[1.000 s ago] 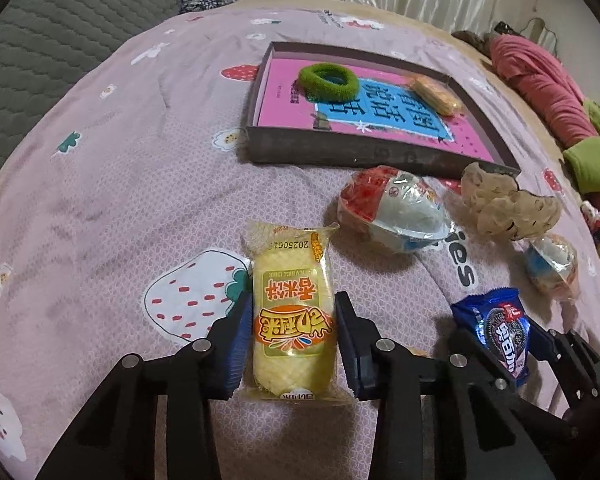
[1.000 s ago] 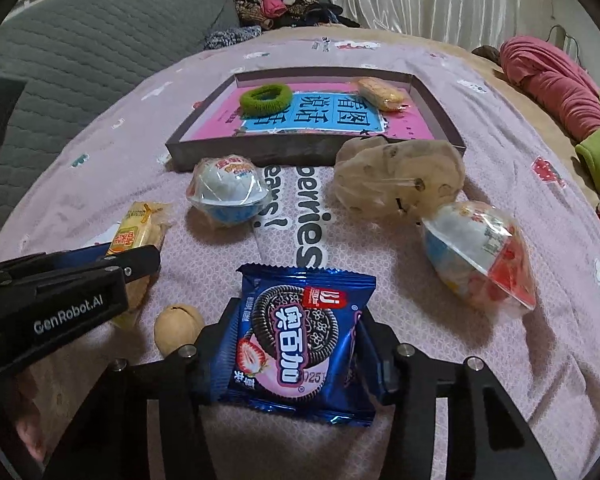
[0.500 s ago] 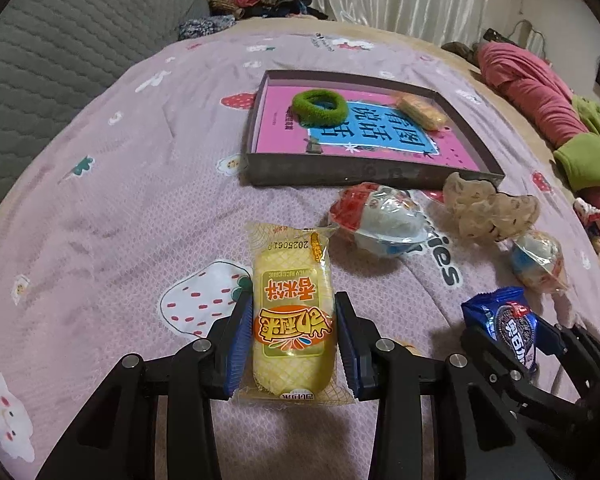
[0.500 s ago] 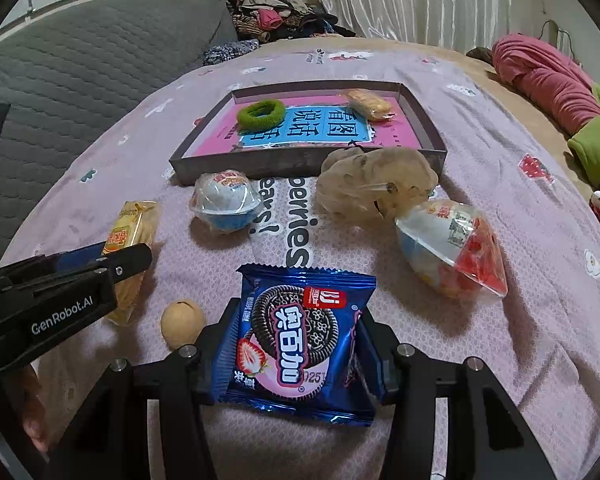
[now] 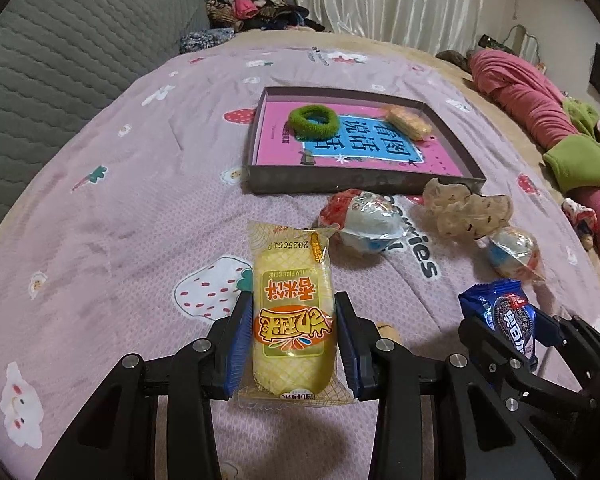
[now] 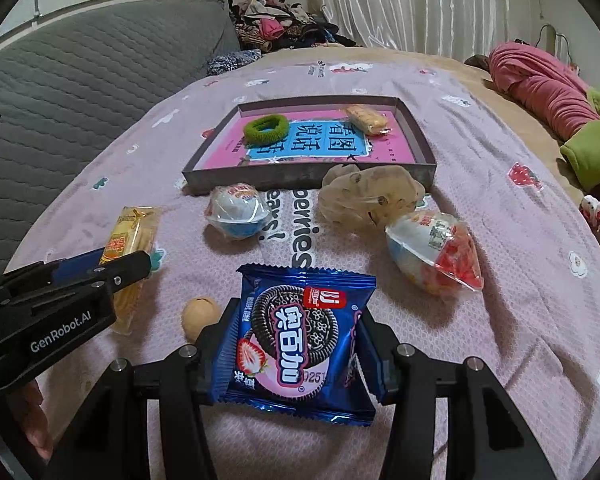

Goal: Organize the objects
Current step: 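Close left tool on the yellow snack packet, then lift yellow snack packet with left tool while right tool lifts Oreo packet, then carry yellow packet with left tool over the book tray while right tool carries Oreo packet, then lower and open left tool onto the book while right tool releases Oreo packet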

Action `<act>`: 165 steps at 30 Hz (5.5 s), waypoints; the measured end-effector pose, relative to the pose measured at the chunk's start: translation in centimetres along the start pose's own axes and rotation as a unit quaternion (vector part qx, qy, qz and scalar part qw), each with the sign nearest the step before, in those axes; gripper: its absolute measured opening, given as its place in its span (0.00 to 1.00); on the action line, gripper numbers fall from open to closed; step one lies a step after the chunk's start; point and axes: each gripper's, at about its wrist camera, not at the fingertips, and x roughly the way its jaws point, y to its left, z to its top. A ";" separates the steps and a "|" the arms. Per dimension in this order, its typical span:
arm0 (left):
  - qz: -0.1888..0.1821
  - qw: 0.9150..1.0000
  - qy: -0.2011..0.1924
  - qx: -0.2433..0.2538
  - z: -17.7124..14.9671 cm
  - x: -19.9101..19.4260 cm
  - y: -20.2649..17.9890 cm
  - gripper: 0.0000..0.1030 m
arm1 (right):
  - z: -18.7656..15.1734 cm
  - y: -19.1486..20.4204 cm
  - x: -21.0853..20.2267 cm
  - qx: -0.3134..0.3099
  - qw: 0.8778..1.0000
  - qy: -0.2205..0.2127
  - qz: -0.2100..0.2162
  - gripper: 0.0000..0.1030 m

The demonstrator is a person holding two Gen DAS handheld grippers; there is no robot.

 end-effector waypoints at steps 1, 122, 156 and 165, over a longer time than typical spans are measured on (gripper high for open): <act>0.000 1.000 -0.002 0.000 -0.1 -0.3 0.0 0.40 | 0.0 0.1 -0.3 -0.001 1.000 -0.002 0.000 0.51; -0.014 0.993 -0.114 0.032 19.6 9.0 -2.3 0.40 | 19.7 -5.7 5.4 -0.026 0.986 -0.164 -0.027 0.51; -0.036 0.999 -0.013 0.016 16.5 17.3 -1.3 0.40 | 18.3 -7.9 13.5 -0.061 0.997 -0.009 -0.052 0.51; -0.031 0.999 -0.007 0.020 16.4 17.4 -1.5 0.40 | 17.9 -9.1 15.0 -0.050 0.997 0.023 -0.056 0.51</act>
